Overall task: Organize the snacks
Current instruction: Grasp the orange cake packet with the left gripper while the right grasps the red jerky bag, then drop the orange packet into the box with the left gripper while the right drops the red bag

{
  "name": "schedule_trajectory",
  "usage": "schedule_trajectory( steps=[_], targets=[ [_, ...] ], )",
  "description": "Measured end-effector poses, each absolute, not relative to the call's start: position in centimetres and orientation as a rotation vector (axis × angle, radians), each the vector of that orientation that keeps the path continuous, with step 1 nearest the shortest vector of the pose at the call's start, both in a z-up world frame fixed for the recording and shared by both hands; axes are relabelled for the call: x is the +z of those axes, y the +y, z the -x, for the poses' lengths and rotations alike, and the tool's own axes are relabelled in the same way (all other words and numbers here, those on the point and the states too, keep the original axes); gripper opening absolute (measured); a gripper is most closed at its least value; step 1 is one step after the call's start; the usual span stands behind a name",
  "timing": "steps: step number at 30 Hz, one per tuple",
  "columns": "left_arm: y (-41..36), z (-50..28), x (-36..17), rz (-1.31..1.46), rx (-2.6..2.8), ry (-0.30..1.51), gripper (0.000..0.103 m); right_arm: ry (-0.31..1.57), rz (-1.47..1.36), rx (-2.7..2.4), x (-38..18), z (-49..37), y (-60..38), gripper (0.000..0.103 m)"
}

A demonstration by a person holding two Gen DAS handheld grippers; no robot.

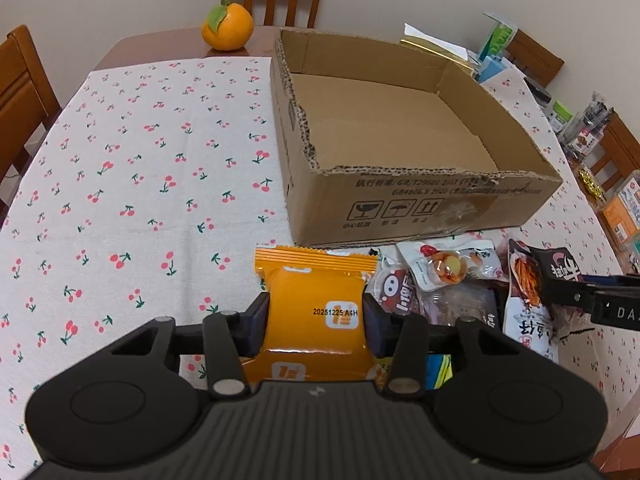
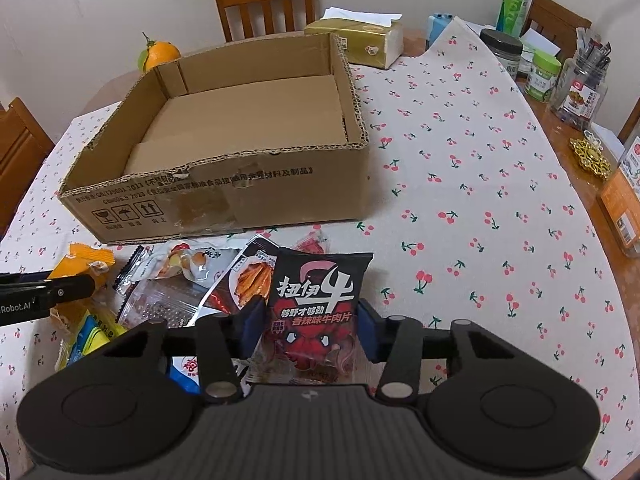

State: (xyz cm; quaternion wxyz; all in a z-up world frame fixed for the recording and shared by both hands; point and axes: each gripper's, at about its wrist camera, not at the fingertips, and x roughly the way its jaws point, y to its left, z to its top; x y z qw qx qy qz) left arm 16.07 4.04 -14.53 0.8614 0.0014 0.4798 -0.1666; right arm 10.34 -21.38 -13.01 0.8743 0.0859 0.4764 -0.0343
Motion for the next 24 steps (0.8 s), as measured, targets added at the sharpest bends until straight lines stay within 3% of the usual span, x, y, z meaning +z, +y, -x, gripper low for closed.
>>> schedule_trajectory(
  steps=[14, 24],
  targets=[
    [4.5, -15.0, -10.4, -0.025, -0.406, 1.000, 0.045, 0.956, -0.095, 0.005, -9.3, -9.6, -21.3, 0.053],
    [2.2, -17.0, -5.2, -0.078, -0.484, 0.875, 0.045, 0.914, -0.055, 0.107, -6.3, -9.6, -21.0, 0.053]
  ],
)
